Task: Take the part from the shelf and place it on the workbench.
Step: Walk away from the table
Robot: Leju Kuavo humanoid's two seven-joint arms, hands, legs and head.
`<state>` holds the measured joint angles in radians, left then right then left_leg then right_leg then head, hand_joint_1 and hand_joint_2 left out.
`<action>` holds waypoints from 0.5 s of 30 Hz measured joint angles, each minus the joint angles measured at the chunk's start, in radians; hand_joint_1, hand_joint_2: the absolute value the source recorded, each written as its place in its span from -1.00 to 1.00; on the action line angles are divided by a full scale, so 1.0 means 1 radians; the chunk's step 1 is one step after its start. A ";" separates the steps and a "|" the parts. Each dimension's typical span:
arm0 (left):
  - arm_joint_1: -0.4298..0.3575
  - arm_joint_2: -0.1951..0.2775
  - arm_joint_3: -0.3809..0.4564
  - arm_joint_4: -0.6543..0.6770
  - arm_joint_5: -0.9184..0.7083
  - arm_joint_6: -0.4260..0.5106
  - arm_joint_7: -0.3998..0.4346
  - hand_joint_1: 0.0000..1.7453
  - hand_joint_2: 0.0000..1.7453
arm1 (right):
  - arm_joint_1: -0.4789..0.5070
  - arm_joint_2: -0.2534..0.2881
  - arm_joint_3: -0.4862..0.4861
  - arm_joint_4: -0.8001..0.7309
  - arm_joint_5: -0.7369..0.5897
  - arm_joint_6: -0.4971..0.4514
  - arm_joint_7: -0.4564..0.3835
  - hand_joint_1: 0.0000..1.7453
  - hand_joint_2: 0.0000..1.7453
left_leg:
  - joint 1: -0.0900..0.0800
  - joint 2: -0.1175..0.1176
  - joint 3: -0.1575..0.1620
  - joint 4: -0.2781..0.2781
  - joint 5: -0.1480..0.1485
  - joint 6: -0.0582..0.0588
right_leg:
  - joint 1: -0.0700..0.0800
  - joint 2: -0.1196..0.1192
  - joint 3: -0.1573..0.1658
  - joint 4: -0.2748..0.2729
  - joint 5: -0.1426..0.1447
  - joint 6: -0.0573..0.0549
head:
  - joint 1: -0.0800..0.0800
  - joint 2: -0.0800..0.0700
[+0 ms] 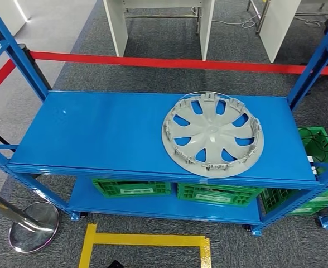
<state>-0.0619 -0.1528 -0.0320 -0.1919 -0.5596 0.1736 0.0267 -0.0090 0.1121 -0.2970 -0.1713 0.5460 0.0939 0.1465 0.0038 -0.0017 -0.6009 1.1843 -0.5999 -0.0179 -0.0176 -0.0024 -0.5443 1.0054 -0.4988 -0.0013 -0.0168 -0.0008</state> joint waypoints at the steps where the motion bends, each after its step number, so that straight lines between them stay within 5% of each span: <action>1: 0.000 0.000 0.000 0.000 0.000 0.000 0.000 -1.00 1.00 | 0.000 0.000 -0.001 0.000 0.000 0.000 0.000 -1.00 0.00 | 0.001 0.000 -0.031 0.063 -0.023 -0.002 | 0.000 0.000 0.000 0.000 -0.001 -0.001 | 0.000 0.000; 3: -0.001 0.000 0.000 0.000 -0.001 0.002 0.003 -1.00 1.00 | 0.001 0.000 -0.002 0.000 -0.001 -0.001 0.002 -1.00 1.00 | 0.001 0.000 -0.055 0.106 -0.016 -0.001 | 0.000 0.002 0.003 0.000 -0.002 -0.002 | 0.000 0.000; 7: 0.000 0.002 0.000 0.000 -0.002 0.005 0.033 -1.00 1.00 | -0.002 0.000 -0.002 -0.004 0.003 -0.014 0.026 -1.00 1.00 | -0.002 -0.001 0.040 -0.122 0.113 0.014 | 0.002 0.007 0.009 0.002 -0.007 0.005 | 0.000 0.000; 11: 0.019 0.014 0.002 -0.002 0.055 -0.013 0.038 -1.00 -1.00 | 0.003 -0.006 0.014 -0.036 -0.048 -0.028 0.020 -1.00 1.00 | -0.006 -0.001 0.055 -0.177 0.116 0.033 | 0.003 0.006 0.002 0.001 -0.009 0.029 | 0.000 0.000; 13: 0.032 0.022 0.002 -0.011 0.095 -0.025 0.036 -1.00 -1.00 | 0.013 -0.015 0.030 -0.047 -0.089 -0.035 0.007 -1.00 1.00 | -0.001 0.001 0.061 -0.186 0.120 0.044 | 0.003 0.005 -0.016 0.038 -0.037 0.037 | 0.003 0.000; 15: 0.044 0.033 0.002 -0.031 0.139 -0.039 0.032 -1.00 -1.00 | 0.033 -0.023 0.049 -0.051 -0.134 -0.041 -0.007 -1.00 1.00 | 0.000 0.005 0.064 -0.189 0.120 0.052 | 0.002 0.004 -0.069 0.152 -0.097 0.042 | 0.006 0.000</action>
<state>-0.0179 -0.1194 -0.0296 -0.2227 -0.4208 0.1348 0.0589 0.0238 0.0887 -0.2476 -0.2227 0.4123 0.0534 0.1394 0.0037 0.0028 -0.5370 0.9951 -0.4802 0.0340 -0.0151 0.0016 -0.6135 1.1572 -0.5957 0.0410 -0.0108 -0.0008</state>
